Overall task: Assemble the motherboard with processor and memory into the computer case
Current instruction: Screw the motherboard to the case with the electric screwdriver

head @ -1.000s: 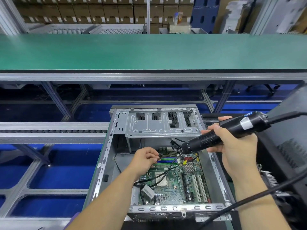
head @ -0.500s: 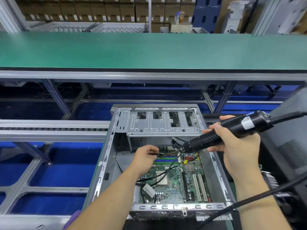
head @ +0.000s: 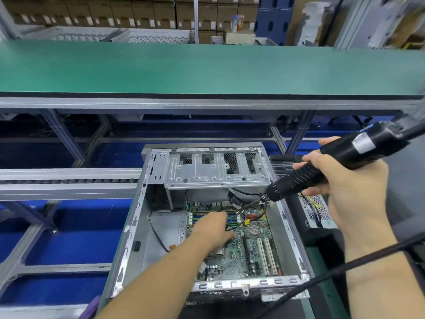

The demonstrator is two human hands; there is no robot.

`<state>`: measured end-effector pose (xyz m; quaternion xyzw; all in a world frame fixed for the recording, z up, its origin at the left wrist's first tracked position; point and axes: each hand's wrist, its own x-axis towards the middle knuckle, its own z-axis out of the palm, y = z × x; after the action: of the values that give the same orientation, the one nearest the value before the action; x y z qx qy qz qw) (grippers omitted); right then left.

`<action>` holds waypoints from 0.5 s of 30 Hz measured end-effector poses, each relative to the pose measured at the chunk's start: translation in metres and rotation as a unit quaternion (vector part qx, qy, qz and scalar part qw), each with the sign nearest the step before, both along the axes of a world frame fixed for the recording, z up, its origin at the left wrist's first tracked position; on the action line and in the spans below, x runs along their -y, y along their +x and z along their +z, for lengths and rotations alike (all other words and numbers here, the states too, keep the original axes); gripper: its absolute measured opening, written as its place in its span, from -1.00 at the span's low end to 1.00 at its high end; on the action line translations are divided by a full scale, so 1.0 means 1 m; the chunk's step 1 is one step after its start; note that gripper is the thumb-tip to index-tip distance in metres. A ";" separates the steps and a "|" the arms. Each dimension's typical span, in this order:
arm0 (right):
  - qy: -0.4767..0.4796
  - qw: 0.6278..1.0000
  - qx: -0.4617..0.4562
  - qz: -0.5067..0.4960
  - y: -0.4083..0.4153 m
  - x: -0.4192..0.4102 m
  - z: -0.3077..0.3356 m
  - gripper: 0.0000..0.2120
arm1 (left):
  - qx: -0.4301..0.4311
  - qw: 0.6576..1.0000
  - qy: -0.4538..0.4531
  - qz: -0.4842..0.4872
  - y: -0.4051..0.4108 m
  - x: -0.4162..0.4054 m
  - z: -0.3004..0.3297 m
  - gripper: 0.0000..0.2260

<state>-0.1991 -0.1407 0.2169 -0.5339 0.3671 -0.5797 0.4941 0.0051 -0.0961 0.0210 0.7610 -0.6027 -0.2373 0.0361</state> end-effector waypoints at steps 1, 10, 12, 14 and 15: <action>0.002 1.000 -0.005 -0.002 -0.001 0.000 0.000 -0.77 | -0.015 1.000 0.005 0.007 -0.002 0.002 0.000 -0.65; 0.025 0.998 -0.055 -0.016 0.007 0.010 -0.019 -0.81 | -0.058 0.984 -0.042 0.166 0.014 0.003 -0.013 -0.75; 0.027 0.997 -0.073 -0.016 0.012 0.012 -0.027 -0.80 | -0.066 0.981 -0.053 0.175 0.014 0.002 -0.014 -0.77; 0.030 0.996 -0.088 -0.017 0.017 0.014 -0.035 -0.79 | -0.061 0.983 -0.050 0.166 0.012 0.002 -0.014 -0.74; 0.032 0.995 -0.093 -0.018 0.019 0.015 -0.038 -0.79 | -0.048 0.986 -0.048 0.155 0.011 0.003 -0.014 -0.70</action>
<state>-0.1805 -0.1552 0.1790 -0.5630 0.4395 -0.5241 0.4639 0.0160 -0.0988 0.0066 0.8302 -0.4857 -0.2360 0.1382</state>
